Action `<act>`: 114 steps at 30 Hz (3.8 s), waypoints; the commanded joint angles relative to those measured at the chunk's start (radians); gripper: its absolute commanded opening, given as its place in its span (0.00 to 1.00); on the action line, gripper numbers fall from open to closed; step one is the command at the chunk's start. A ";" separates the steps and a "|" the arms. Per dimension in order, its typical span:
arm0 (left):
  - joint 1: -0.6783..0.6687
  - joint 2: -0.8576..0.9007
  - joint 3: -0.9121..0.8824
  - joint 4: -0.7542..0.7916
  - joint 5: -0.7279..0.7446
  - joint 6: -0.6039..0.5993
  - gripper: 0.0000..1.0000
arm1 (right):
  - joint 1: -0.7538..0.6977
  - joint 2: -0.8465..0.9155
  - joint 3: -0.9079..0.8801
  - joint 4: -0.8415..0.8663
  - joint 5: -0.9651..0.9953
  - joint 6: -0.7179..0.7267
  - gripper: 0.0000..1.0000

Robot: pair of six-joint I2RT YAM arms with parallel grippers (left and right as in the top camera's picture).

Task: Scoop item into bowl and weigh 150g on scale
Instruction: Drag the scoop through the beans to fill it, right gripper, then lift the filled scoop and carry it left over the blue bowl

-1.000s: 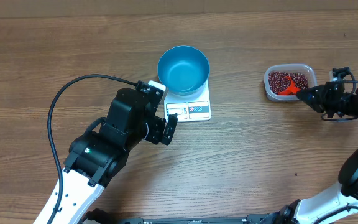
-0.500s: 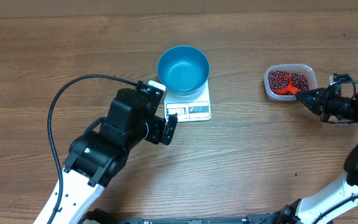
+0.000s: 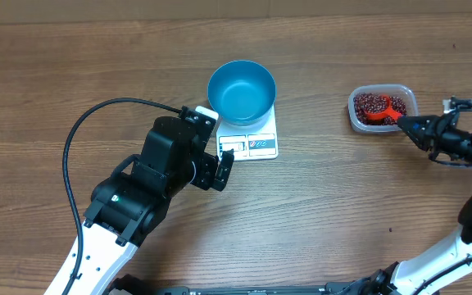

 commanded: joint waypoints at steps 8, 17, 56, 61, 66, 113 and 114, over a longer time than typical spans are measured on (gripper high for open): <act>0.007 0.000 -0.007 0.000 -0.008 0.008 1.00 | -0.054 0.008 -0.004 -0.053 -0.066 -0.062 0.04; 0.007 -0.001 -0.007 0.000 -0.008 0.008 0.99 | -0.055 0.008 -0.004 -0.097 -0.110 -0.110 0.04; 0.007 0.000 -0.007 0.000 -0.008 0.008 1.00 | 0.251 0.008 -0.003 -0.489 -0.358 -0.558 0.04; 0.007 0.000 -0.007 0.000 -0.008 0.008 1.00 | 0.336 0.008 -0.003 -0.470 -0.380 -0.558 0.04; 0.007 0.000 -0.007 0.000 -0.008 0.008 1.00 | 0.397 0.008 0.003 -0.463 -0.399 -0.557 0.04; 0.007 0.000 -0.007 0.000 -0.008 0.008 1.00 | 0.555 0.008 0.077 -0.012 -0.398 -0.156 0.04; 0.007 0.000 -0.007 0.000 -0.008 0.008 0.99 | 0.555 0.008 0.077 0.001 -0.398 -0.144 0.04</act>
